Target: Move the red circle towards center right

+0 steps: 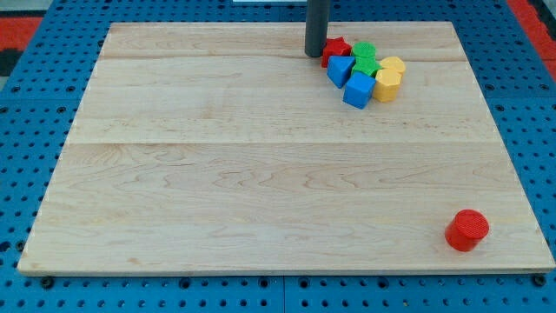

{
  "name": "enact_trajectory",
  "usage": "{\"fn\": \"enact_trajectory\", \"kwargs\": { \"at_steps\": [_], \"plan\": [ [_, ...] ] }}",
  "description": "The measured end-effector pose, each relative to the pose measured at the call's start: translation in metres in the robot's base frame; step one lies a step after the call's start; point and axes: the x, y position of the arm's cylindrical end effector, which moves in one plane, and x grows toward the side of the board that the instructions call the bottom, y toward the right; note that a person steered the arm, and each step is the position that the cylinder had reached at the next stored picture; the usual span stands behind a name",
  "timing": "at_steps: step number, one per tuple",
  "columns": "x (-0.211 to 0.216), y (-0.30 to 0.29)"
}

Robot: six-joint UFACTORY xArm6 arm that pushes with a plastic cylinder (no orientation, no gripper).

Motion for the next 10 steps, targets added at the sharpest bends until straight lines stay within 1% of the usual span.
{"fn": "enact_trajectory", "kwargs": {
  "at_steps": [1, 2, 3, 4, 5, 6, 10],
  "plan": [
    [0.013, -0.04],
    [0.125, -0.051],
    [0.237, -0.027],
    [0.328, 0.043],
    [0.356, 0.108],
    [0.348, 0.156],
    [0.196, 0.155]
  ]
}}
